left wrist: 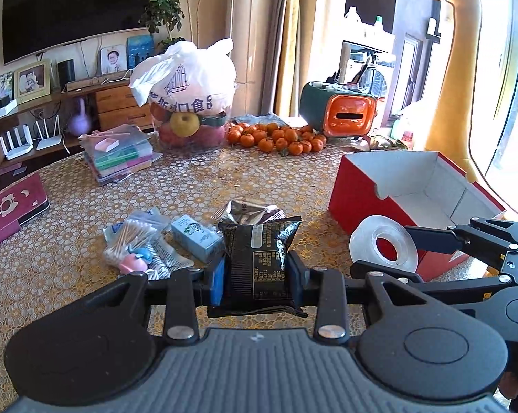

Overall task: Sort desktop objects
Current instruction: 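Carry the snack packet and tape roll with both grippers over the red shoebox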

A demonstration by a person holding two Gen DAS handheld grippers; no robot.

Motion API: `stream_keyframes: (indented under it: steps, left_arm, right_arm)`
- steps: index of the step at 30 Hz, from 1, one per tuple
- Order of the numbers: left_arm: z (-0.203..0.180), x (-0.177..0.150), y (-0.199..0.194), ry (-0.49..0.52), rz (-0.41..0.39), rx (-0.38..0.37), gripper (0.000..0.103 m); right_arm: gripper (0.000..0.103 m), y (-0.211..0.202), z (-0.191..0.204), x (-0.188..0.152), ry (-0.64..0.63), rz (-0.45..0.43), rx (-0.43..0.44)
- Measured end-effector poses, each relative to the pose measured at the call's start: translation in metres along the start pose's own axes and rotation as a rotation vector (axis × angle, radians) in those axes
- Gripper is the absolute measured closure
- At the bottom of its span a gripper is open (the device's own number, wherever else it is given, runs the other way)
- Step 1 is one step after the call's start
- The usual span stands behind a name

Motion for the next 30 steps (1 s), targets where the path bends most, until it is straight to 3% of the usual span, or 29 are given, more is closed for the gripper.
stream_keyframes:
  steps: [30]
  left_arm:
    - [-0.151, 0.013, 0.072, 0.178, 0.059, -0.206, 0.068]
  right_arm:
    - [0.045, -0.023, -0.137, -0.042, 0.069, 0.049, -0.185]
Point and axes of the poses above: each gripper's, at about its wrist camera, not at the fingertips, and y roughly the way its jaws point, z to its left, x to its top, the point moved 5 cm from there along y, roughly the way its jaws point, and after that the axes turned 14 degrees about -y, right-handed, at the moved point
